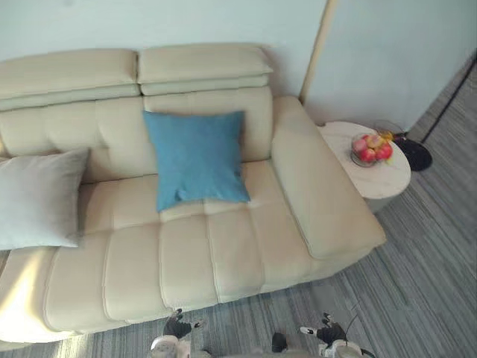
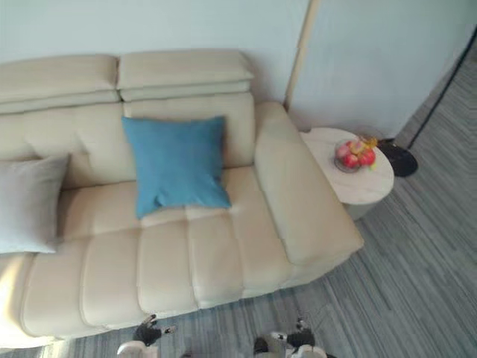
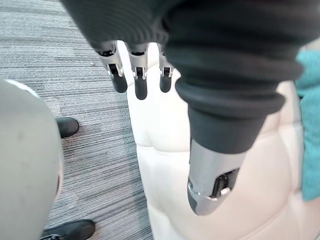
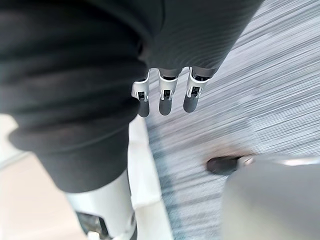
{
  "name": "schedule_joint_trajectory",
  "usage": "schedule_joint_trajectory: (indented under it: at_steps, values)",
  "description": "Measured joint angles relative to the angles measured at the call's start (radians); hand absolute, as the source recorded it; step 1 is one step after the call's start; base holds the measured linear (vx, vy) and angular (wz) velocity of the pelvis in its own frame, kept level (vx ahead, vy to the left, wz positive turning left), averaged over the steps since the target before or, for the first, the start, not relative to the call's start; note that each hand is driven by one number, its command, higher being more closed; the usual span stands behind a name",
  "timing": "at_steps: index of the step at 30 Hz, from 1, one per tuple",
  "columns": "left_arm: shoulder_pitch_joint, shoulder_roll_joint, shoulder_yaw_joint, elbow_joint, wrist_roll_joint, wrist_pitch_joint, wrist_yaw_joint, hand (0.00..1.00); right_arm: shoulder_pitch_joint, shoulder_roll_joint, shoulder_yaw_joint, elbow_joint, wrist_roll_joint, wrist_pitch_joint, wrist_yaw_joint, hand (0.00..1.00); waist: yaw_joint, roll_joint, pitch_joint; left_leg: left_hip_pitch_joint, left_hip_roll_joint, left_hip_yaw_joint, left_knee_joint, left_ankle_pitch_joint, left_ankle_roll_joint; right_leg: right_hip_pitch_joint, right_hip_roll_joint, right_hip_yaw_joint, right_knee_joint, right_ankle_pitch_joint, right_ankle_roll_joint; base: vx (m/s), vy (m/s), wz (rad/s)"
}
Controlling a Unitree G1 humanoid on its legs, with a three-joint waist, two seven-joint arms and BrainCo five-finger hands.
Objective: Pick up cushions and gather them together orderly.
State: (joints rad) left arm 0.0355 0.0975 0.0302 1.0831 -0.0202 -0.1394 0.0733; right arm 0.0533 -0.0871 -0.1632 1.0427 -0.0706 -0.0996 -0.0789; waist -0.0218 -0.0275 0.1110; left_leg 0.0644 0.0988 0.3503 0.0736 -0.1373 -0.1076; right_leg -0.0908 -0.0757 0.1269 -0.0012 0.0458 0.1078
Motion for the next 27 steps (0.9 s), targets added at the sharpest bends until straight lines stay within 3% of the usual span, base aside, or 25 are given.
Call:
schedule_joint_trajectory:
  at_steps: [3,4,5,6,7,8,10,11,13,15,16,17,18,19,20,23,24,25,27]
  values:
    - [-0.023,0.01,-0.001,0.0,0.005,-0.001,0.001,0.0,-0.035,0.002,0.012,0.0,-0.008,0.001,-0.002,0.0,0.0,-0.004,0.023,0.004,0.012,0.105,0.005,-0.002,0.005,-0.099,0.044,-0.024,0.03,0.077,-0.036,-0.08,-0.072,-1.91]
    - [-0.041,0.017,0.0,-0.006,0.019,-0.001,0.002,0.0,-0.062,0.002,0.015,-0.001,-0.005,0.006,0.001,0.0,-0.004,0.002,0.044,0.009,0.033,0.202,0.016,-0.01,0.018,-0.143,0.027,-0.292,0.073,0.024,-0.179,-0.09,-0.132,-1.56]
    - [-0.048,0.011,-0.001,-0.014,0.019,-0.001,0.002,0.0,-0.071,-0.005,0.005,-0.002,-0.005,0.007,-0.001,0.0,-0.009,0.014,0.053,0.019,0.04,0.233,0.011,-0.01,0.018,-0.172,-0.013,-0.433,0.148,-0.026,-0.207,-0.11,-0.124,-1.97]
    - [-0.045,0.009,-0.007,-0.033,0.02,-0.003,0.002,0.0,-0.078,-0.016,0.01,0.0,-0.007,0.01,-0.004,0.0,-0.014,0.025,0.06,0.047,0.049,0.308,0.012,-0.016,0.009,-0.19,-0.096,-0.696,0.281,-0.113,-0.242,-0.03,-0.048,-1.63]
    - [-0.03,0.015,-0.003,-0.034,0.02,-0.003,0.002,0.0,-0.079,-0.011,0.021,0.001,-0.009,0.01,-0.004,0.0,-0.01,0.019,0.056,0.08,0.047,0.376,0.02,-0.029,-0.006,-0.164,-0.154,-0.874,0.349,-0.159,-0.281,0.01,-0.059,-1.76]
    - [-0.019,0.021,0.003,-0.03,0.02,-0.002,0.002,0.0,-0.079,-0.006,0.038,0.001,-0.01,0.009,-0.003,0.0,-0.01,0.004,0.045,0.094,0.044,0.412,0.038,-0.049,-0.018,-0.145,-0.171,-0.958,0.35,-0.168,-0.287,0.08,-0.112,-1.89]
    - [-0.015,0.011,0.026,-0.016,0.02,0.001,0.0,0.0,-0.098,0.001,0.056,0.021,-0.011,0.01,-0.002,0.0,0.004,0.027,0.048,0.119,0.08,0.497,0.063,-0.071,-0.034,-0.12,-0.141,-1.034,0.356,-0.238,-0.258,0.08,-0.137,-1.67]
    - [-0.013,0.0,0.028,-0.01,0.02,0.001,-0.002,0.0,-0.109,0.005,0.054,0.023,-0.012,0.01,-0.002,0.0,0.009,0.03,0.049,0.15,0.085,0.567,0.044,-0.071,-0.038,-0.121,-0.153,-1.075,0.389,-0.257,-0.237,0.11,-0.194,-1.74]
    - [-0.02,-0.002,0.028,0.015,0.021,0.01,-0.013,0.0,-0.107,0.005,0.052,0.033,-0.018,0.011,-0.002,0.0,0.008,0.033,0.057,0.176,0.097,0.601,0.074,-0.077,-0.039,-0.143,-0.104,-0.99,0.398,-0.263,-0.24,0.16,-0.241,-1.63]
    - [-0.034,-0.011,0.024,0.044,0.035,0.022,-0.019,0.0,-0.104,0.001,0.055,0.031,-0.016,0.01,-0.003,0.0,0.003,0.03,0.055,0.141,0.218,0.568,0.361,-0.09,-0.01,-0.144,-0.031,-0.883,0.376,-0.28,-0.239,0.26,-0.281,-1.54]
    - [-0.042,-0.024,0.028,0.048,0.038,0.022,-0.019,0.0,-0.105,-0.002,0.058,0.035,-0.016,0.009,-0.004,0.0,0.006,0.039,0.057,0.08,0.312,0.494,0.613,-0.122,0.025,-0.126,0.029,-0.82,0.335,-0.281,-0.24,0.22,-0.219,-1.58]
    - [-0.042,-0.027,0.029,0.047,0.039,0.019,-0.02,0.0,-0.106,-0.003,0.063,0.04,-0.015,0.009,-0.004,0.0,0.005,0.044,0.061,0.04,0.338,0.437,0.719,-0.144,0.043,-0.113,0.065,-0.778,0.312,-0.275,-0.246,0.17,-0.186,-1.79]
    - [-0.044,-0.027,0.028,0.042,0.038,0.016,-0.019,0.0,-0.106,-0.009,0.071,0.053,-0.008,0.01,-0.008,0.0,0.007,0.049,0.066,-0.02,0.329,0.317,0.808,-0.175,0.025,-0.078,0.104,-0.723,0.281,-0.269,-0.257,0.14,-0.146,-1.62]
    - [-0.045,-0.031,0.026,0.032,0.036,0.016,-0.019,0.0,-0.109,-0.014,0.069,0.068,0.0,0.01,-0.009,0.0,0.007,0.049,0.07,-0.069,0.281,0.201,0.819,-0.194,-0.006,-0.047,0.126,-0.672,0.265,-0.267,-0.253,0.17,-0.137,-1.71]
    - [-0.044,-0.029,0.027,0.023,0.036,0.016,-0.019,0.0,-0.111,-0.015,0.068,0.078,-0.001,0.011,-0.01,0.0,0.008,0.045,0.074,-0.097,0.246,0.138,0.801,-0.2,-0.006,-0.018,0.14,-0.629,0.25,-0.263,-0.251,0.15,-0.078,-1.67]
    - [-0.043,-0.03,0.02,-0.007,0.022,0.009,-0.016,0.0,-0.103,-0.022,0.066,0.077,-0.002,0.01,-0.011,0.0,0.019,0.03,0.089,-0.175,0.136,0.004,0.635,-0.209,0.01,0.055,0.165,-0.485,0.2,-0.236,-0.256,0.15,-0.032,-1.46]
    - [-0.045,-0.033,0.02,-0.015,0.016,0.004,-0.015,0.0,-0.105,-0.028,0.066,0.077,-0.002,0.011,-0.011,0.0,0.027,0.037,0.092,-0.215,0.082,-0.092,0.536,-0.207,0.008,0.069,0.173,-0.425,0.176,-0.226,-0.251,0.18,0.024,-1.8]
    - [-0.047,-0.036,0.02,-0.016,0.015,-0.004,-0.013,0.0,-0.11,-0.033,0.066,0.076,-0.002,0.01,-0.012,0.0,0.028,0.044,0.095,-0.249,0.022,-0.215,0.422,-0.193,-0.014,0.079,0.187,-0.343,0.148,-0.214,-0.239,0.17,0.045,-1.64]
    - [-0.046,-0.036,0.02,-0.022,0.011,-0.006,-0.012,0.0,-0.117,-0.036,0.066,0.075,-0.002,0.01,-0.014,0.0,0.034,0.051,0.102,-0.286,-0.03,-0.353,0.297,-0.15,-0.034,0.1,0.204,-0.245,0.109,-0.197,-0.221,0.21,0.065,-1.72]
